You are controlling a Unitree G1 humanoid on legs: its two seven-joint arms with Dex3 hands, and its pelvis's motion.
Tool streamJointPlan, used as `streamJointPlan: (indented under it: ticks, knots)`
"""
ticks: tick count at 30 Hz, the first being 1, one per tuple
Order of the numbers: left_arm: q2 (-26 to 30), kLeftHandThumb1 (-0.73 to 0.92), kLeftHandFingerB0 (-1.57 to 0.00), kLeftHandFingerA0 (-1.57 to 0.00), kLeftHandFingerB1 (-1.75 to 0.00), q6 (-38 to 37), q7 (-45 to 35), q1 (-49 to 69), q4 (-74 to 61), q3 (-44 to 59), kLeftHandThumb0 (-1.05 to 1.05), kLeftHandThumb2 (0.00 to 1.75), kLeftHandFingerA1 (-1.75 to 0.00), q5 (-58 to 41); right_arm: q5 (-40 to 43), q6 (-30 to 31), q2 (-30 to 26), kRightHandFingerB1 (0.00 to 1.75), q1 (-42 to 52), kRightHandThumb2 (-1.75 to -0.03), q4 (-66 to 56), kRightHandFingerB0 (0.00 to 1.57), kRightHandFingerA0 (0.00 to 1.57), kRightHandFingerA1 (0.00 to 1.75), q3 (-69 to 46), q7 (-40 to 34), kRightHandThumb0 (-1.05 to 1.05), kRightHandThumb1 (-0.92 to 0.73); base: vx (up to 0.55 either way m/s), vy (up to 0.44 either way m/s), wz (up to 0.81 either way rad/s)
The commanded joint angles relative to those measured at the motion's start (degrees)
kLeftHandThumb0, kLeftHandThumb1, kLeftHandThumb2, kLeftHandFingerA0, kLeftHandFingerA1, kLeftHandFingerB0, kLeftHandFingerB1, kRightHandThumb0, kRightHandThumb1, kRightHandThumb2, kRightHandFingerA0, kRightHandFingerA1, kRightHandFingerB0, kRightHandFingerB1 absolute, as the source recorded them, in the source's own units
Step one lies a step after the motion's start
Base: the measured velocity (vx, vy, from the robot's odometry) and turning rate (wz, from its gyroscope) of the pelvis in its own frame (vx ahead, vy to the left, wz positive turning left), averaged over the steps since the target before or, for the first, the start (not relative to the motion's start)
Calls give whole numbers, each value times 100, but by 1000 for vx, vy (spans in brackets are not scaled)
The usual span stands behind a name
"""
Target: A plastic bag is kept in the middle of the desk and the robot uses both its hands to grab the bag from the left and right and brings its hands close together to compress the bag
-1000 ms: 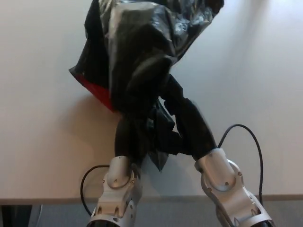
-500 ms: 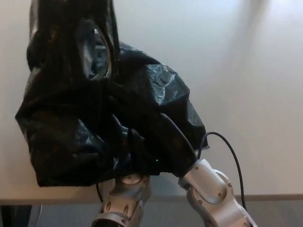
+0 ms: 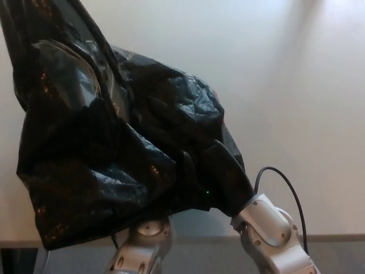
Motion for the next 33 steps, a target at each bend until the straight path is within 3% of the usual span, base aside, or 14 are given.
streamJointPlan:
  ticks: [1,2,3,4,5,8,9,10,20,28,29,30,32,33]
  knots:
    - [61,92,-7,-6,-24,-310,12,610,-788,59,-73,92,-40,58,327,214,-557,20,-209,-117,-694,7,3,40,-561,235,-86,-75,0,0,0]
    - [106,92,-7,-6,-24,-196,-37,662,-981,69,-73,92,-40,32,372,254,-628,20,-256,-117,-805,7,3,40,-648,251,-86,-75,0,0,0]
    - [433,85,-5,-4,-28,91,-253,950,-1898,161,-67,122,-48,-47,436,535,-915,24,-322,-74,-1341,8,8,35,-961,183,-92,-92,0,0,0]
    - [610,84,0,-18,-37,134,-344,1047,-2352,233,-68,121,-55,-62,452,527,-1092,27,-369,-118,-1538,2,12,49,-1158,167,-90,-77,0,0,0]
    - [736,92,-9,-17,-31,182,-407,1116,-2680,287,-72,88,-46,-66,454,500,-1247,22,-396,-98,-1662,8,8,42,-1298,184,-97,-78,0,0,0]
    - [1410,92,-18,-27,-36,388,-726,1251,-3660,503,-78,86,-50,119,613,573,-1728,27,-423,-118,-2116,0,4,46,-1765,274,-84,-75,0,0,0]
    - [1724,80,-12,-38,-46,504,-931,1288,-4064,655,-68,122,-63,62,676,600,-1912,28,-378,-118,-2303,0,4,47,-1979,272,-83,-75,0,0,0]
    - [1923,91,-27,-39,-39,592,-1084,1332,-4327,768,-80,80,-53,-55,746,576,-2027,30,-342,-117,-2391,2,4,47,-2113,293,-79,-74,0,0,0]
    - [3626,92,-44,-58,-45,871,-2104,2107,-5750,1987,-69,71,-57,-1124,1467,559,-2719,33,347,-115,-2920,0,14,49,-3310,459,-89,-74,0,0,0]
    - [3652,92,-35,-52,-42,1306,-2103,2450,-6163,2463,-74,74,-55,-2244,1707,398,-2542,32,987,-113,-3545,1,5,46,-3394,464,-83,-71,0,0,0]
    - [3583,92,-35,-49,-42,1287,-2067,2418,-6269,2460,-75,75,-55,-2344,1733,311,-2516,25,1082,-89,-3616,9,10,40,-3382,493,-92,-75,0,0,0]
    - [3549,92,-30,-42,-40,1311,-2039,2384,-6412,2442,-80,78,-55,-2406,1733,193,-2510,30,1160,-112,-3660,9,5,45,-3362,543,-84,-72,0,0,0]
    - [3505,92,-27,-39,-38,1317,-1984,2326,-6631,2389,-82,78,-53,-2422,1707,74,-2506,25,1288,-90,-3773,9,10,40,-3340,575,-92,-75,0,0,0]
    - [3487,92,-20,-28,-34,1300,-1948,2301,-6718,2373,-81,79,-47,-2391,1652,23,-2503,28,1352,-114,-3830,13,3,44,-3345,559,-89,-75,0,0,0]
